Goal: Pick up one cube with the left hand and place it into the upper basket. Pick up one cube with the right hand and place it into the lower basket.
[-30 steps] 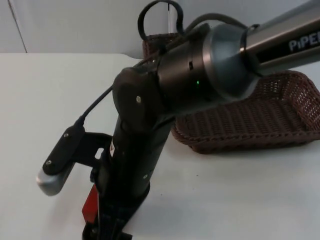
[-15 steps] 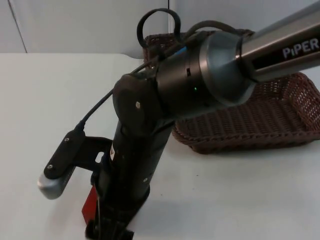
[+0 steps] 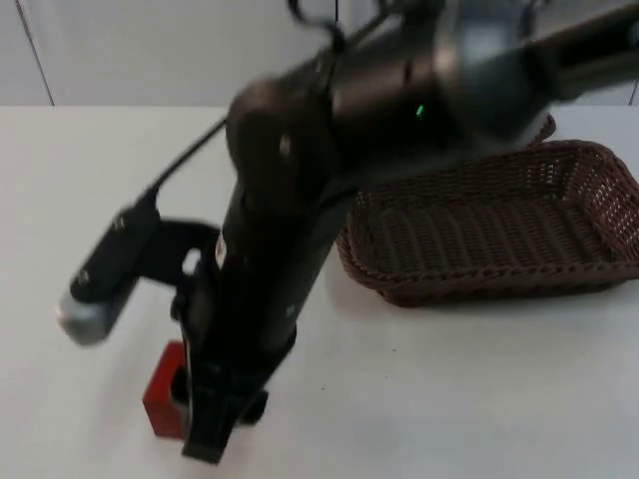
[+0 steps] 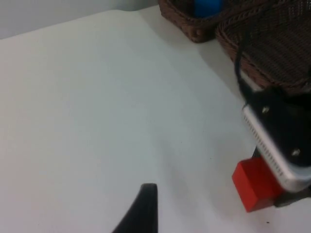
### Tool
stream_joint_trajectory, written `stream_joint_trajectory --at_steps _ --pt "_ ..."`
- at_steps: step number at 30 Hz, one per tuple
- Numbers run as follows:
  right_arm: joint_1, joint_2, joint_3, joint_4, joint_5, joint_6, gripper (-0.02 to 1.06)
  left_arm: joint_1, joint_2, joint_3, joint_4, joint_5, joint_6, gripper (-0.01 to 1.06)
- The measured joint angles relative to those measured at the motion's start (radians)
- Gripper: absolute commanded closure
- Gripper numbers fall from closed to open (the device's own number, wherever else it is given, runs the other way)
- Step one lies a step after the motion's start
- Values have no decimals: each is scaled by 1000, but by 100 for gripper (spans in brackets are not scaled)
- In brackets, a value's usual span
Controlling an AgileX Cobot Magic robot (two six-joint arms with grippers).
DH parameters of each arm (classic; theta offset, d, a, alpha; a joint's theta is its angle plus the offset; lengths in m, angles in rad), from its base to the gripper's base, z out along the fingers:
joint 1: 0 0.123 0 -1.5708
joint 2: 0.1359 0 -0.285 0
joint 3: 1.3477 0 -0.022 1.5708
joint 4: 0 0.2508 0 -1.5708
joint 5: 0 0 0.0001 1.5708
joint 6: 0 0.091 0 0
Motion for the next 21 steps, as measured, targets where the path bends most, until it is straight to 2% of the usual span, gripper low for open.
stream_joint_trajectory --at_steps 7,21 --pt "0 -170 0 -38 85 29 105 0 0 0 0 0 0 13" --pt "0 -244 0 -74 104 93 105 0 0 0 2 0 0 13"
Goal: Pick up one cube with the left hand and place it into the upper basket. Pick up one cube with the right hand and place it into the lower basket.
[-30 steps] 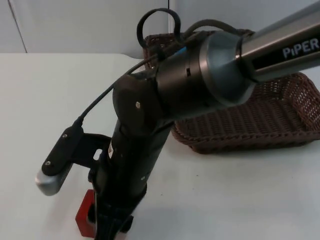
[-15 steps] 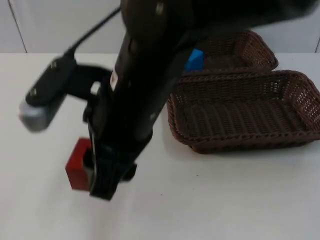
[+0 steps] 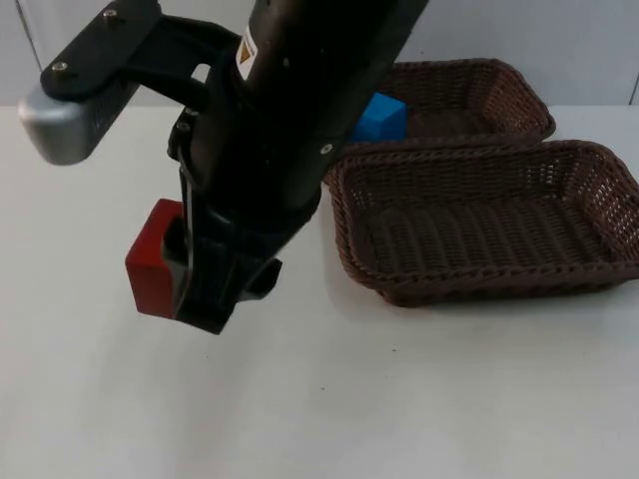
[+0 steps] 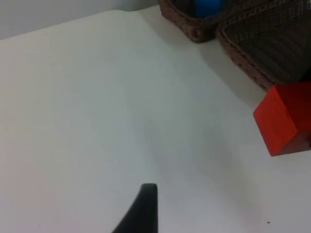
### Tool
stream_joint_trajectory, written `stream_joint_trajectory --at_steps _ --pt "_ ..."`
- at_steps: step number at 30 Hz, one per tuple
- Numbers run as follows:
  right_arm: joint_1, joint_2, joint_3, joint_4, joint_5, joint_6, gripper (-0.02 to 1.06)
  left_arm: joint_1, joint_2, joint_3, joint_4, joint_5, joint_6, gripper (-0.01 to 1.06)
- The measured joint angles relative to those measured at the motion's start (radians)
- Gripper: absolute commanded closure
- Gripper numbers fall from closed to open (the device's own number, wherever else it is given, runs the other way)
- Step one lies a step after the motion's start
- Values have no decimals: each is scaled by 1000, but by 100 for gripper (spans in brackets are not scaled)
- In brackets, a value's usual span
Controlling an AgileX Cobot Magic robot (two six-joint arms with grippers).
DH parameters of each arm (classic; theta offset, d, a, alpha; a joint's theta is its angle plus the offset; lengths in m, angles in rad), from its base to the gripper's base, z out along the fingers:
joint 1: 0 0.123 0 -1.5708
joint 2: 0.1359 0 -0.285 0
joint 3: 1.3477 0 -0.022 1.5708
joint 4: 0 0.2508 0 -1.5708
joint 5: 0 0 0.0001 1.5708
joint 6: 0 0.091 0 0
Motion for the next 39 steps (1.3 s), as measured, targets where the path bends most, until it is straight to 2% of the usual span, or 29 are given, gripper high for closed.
stream_joint_trajectory --at_steps 6,11,20,29,37,39 --pt "0 0 0 -21 29 26 105 0 0 0 1 0 0 13" --pt "-2 0 0 -69 68 94 105 0 0 0 1 0 0 13" --pt "-70 0 0 -80 118 177 105 0 0 0 1 0 0 13" --pt "-221 0 0 -80 155 205 105 0 0 0 1 0 0 13" --pt "-352 0 0 -80 153 205 105 0 0 0 2 0 0 13" --pt "-412 0 0 -80 141 205 105 0 0 0 2 0 0 13"
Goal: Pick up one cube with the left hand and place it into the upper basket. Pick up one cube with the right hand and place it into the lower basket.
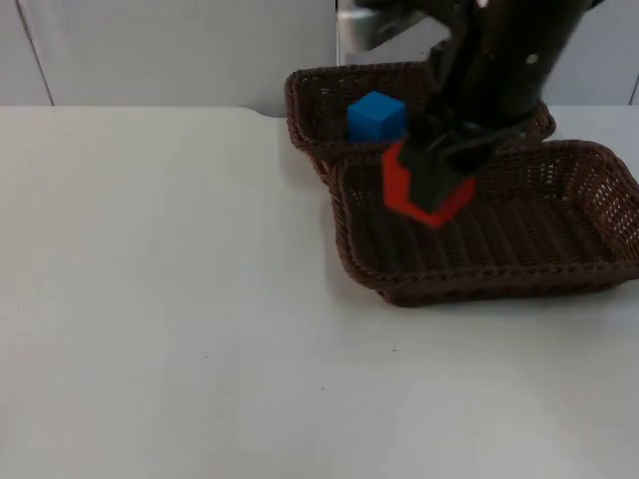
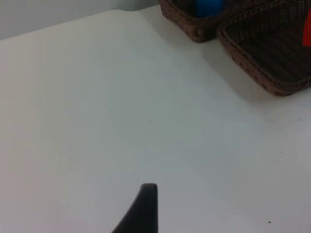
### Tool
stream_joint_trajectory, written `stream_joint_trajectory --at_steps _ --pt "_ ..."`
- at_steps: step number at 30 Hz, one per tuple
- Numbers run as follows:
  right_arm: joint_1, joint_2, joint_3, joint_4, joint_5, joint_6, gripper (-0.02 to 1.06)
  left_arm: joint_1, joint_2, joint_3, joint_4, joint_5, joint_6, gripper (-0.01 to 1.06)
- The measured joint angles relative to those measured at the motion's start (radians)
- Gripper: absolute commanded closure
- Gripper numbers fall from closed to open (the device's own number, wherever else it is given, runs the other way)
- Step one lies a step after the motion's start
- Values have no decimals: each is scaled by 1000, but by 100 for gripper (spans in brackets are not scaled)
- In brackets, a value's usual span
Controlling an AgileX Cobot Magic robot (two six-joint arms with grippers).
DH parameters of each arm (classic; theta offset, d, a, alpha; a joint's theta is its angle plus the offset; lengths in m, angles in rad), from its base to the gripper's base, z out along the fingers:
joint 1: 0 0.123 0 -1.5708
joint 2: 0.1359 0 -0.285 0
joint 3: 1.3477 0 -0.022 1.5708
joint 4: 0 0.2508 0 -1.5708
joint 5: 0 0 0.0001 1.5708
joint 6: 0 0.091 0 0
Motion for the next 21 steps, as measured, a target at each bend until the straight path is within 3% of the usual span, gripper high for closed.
stream_joint_trajectory --at_steps 12,21 --pt "-165 0 0 0 -43 2 105 0 0 0 7 0 0 13" --pt "-218 0 21 0 -82 28 105 0 0 0 8 0 0 13"
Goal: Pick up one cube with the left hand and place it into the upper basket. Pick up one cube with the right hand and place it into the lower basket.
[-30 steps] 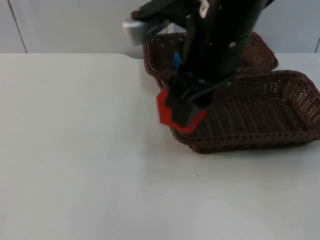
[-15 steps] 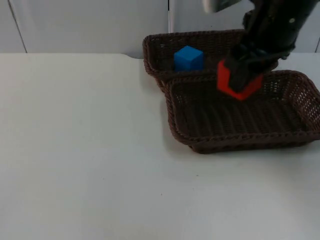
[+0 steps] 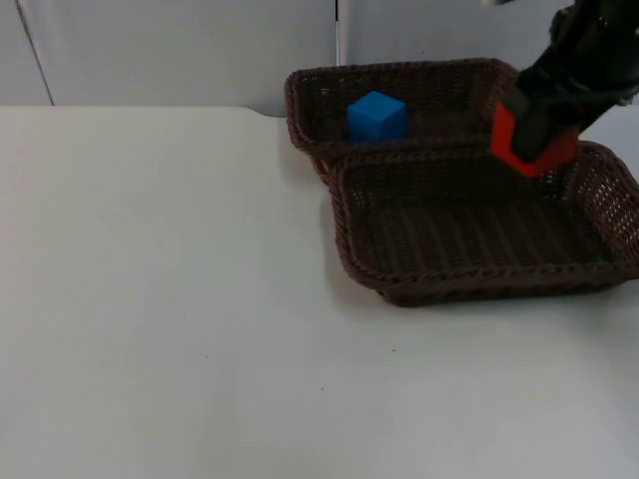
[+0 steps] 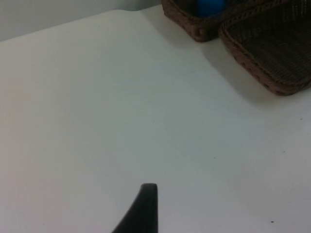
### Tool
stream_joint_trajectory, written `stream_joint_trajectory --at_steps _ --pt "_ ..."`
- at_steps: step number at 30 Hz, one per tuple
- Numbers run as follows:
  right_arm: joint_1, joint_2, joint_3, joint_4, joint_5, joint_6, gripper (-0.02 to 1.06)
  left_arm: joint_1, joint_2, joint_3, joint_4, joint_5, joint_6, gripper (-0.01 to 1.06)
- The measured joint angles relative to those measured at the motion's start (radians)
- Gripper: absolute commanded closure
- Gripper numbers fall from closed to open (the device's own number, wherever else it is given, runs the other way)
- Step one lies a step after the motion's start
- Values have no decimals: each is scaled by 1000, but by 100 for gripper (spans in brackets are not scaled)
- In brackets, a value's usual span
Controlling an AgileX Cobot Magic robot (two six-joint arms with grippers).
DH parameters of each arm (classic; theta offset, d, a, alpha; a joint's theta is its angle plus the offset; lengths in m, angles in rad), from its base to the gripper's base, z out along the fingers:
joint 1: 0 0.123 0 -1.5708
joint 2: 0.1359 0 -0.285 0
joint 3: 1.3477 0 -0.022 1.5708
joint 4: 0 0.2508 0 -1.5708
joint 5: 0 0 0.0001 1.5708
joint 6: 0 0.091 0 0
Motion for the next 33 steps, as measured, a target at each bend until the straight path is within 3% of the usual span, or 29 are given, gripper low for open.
stream_joint_trajectory --at_steps 8,11,20,33 --pt "-3 0 100 -2 -144 0 105 0 0 0 5 0 0 13" --pt "-3 0 166 -2 -255 3 105 0 0 0 5 0 0 13" --pt "-3 0 257 3 -439 42 105 0 0 0 7 0 0 13" --pt "-3 0 268 3 -508 68 105 0 0 0 7 0 0 13"
